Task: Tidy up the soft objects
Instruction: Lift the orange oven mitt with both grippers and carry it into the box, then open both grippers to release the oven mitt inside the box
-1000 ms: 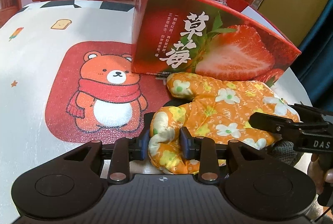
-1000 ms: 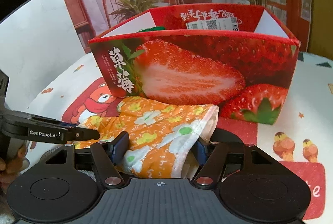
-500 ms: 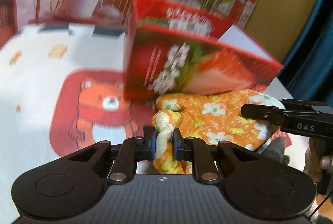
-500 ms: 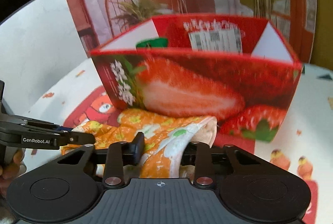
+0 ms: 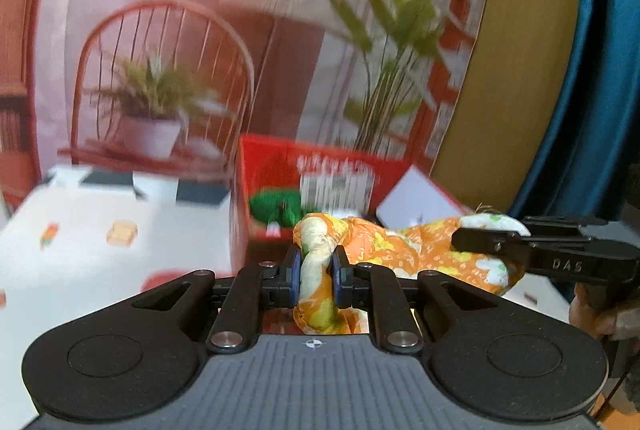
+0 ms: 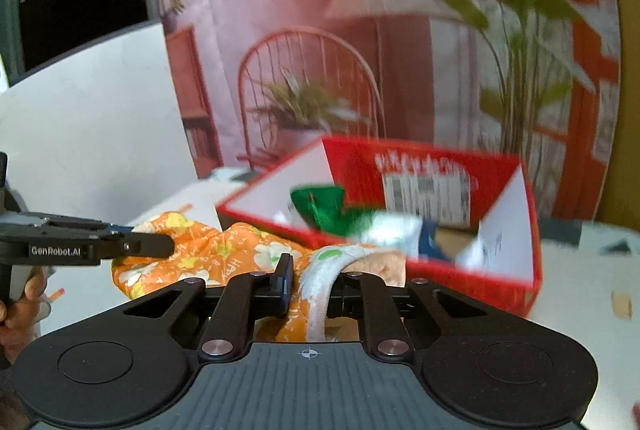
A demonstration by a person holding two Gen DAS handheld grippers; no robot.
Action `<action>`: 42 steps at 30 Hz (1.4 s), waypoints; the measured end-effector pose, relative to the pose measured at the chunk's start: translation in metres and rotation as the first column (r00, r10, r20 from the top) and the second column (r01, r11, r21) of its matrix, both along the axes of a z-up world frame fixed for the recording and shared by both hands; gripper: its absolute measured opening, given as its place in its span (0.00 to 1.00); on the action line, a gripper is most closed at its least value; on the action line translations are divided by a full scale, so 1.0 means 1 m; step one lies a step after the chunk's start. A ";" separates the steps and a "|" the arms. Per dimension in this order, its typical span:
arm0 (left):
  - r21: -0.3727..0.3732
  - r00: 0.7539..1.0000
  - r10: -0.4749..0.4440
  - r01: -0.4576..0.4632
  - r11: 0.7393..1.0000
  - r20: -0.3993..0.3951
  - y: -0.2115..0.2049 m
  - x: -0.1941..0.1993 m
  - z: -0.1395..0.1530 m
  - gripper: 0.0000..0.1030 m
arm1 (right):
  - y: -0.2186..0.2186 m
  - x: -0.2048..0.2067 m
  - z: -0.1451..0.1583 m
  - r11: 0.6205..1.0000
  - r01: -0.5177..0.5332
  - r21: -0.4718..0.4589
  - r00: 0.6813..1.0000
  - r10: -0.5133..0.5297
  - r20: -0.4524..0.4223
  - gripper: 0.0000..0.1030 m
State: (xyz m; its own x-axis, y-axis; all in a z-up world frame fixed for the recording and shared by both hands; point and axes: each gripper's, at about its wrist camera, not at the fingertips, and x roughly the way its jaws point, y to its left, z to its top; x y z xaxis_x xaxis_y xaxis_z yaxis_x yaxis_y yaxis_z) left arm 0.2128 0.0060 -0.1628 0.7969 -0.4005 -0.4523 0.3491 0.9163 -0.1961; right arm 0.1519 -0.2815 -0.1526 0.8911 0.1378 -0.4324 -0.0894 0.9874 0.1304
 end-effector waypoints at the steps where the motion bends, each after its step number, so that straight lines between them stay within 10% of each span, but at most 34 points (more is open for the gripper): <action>1: 0.004 1.000 0.000 0.000 1.000 0.020 -0.002 0.003 0.007 0.16 | 0.000 0.002 0.005 1.000 -0.002 -0.009 1.000 0.002 0.013 0.13; 13: 0.095 0.996 0.007 -0.015 0.995 0.084 -0.037 0.083 0.032 0.15 | -0.037 0.066 0.036 0.993 0.092 -0.080 0.995 -0.088 0.056 0.12; 29: 0.369 0.955 -0.075 0.182 0.911 -0.287 -0.107 0.178 -0.051 0.15 | -0.071 0.171 -0.047 0.981 0.082 -0.176 0.926 -0.141 -0.351 0.12; 42: 0.349 0.920 -0.091 0.235 0.907 -0.382 -0.109 0.196 -0.072 0.17 | -0.073 0.194 -0.063 0.987 0.068 -0.143 0.868 -0.129 -0.480 0.11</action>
State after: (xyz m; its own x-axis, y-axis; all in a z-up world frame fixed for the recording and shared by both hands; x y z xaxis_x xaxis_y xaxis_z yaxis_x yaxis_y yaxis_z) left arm 0.4086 -0.1034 -0.2346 0.4964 -0.2497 -0.8314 0.4745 0.8801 0.0190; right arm 0.3454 -0.3541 -0.2156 0.5695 -0.0186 -0.8218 0.0536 0.9985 0.0146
